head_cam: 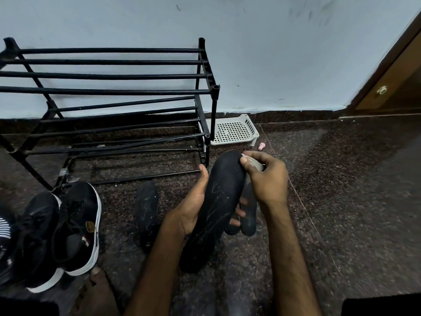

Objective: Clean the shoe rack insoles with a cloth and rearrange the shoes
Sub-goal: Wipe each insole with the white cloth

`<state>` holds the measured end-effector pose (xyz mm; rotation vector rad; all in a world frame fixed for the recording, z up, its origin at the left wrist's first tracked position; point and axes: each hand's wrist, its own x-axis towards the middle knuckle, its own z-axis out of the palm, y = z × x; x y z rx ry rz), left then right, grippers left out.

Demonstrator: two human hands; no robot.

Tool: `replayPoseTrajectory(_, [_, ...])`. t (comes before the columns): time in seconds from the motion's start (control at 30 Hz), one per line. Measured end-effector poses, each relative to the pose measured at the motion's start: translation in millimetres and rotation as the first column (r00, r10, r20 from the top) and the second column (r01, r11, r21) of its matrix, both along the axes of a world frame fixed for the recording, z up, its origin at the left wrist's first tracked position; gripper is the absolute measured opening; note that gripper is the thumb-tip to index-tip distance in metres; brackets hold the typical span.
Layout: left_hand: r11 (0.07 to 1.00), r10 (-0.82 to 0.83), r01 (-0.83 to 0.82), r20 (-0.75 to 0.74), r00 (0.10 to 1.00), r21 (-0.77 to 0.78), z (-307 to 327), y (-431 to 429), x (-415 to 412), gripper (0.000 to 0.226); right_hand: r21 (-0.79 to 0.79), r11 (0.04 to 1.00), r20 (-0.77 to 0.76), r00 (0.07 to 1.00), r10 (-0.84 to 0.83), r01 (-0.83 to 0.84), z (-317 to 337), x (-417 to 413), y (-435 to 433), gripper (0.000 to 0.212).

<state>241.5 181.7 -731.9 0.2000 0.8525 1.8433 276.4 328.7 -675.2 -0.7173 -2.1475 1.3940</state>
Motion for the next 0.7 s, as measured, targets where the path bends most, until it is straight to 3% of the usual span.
replayPoseTrajectory(0.07, [0.999, 0.039, -0.039, 0.019, 0.999, 0.004, 0, 3, -1, 0.114, 0.011, 0.996, -0.09, 0.992, -0.085, 0.086, 3, 5, -2, 0.02])
replayPoseTrajectory(0.13, [0.996, 0.091, -0.091, 0.04, 0.995, -0.001, 0, 4, -3, 0.113, 0.118, 0.985, -0.146, 0.984, -0.104, 0.122, 5, 9, -6, 0.031])
replayPoseTrajectory(0.27, [0.989, 0.143, -0.141, 0.049, 0.989, -0.034, 0, 8, 0, 0.105, 0.331, 0.944, -0.134, 0.99, 0.048, -0.001, 1, 7, -27, 0.027])
replayPoseTrajectory(0.37, [0.991, 0.123, -0.121, 0.029, 0.992, -0.064, 7, 8, 3, 0.104, 0.495, 0.851, -0.002, 0.98, 0.201, -0.173, -11, 0, -26, 0.015])
replayPoseTrajectory(0.47, [0.986, 0.055, -0.069, -0.09, 0.994, -0.154, 11, 4, 6, 0.11, 0.418, 0.815, 0.262, 0.913, 0.314, -0.4, -14, 0, -11, 0.017])
replayPoseTrajectory(0.53, [0.99, 0.029, -0.041, -0.084, 0.996, -0.139, 10, 5, 8, 0.113, 0.407, 0.841, 0.257, 0.928, 0.27, -0.357, -13, 5, -1, 0.017])
replayPoseTrajectory(0.7, [0.997, 0.029, -0.037, -0.115, 0.993, -0.068, 9, 7, 4, 0.107, 0.506, 0.862, 0.001, 1.0, 0.005, -0.005, 0, 16, 8, 0.02])
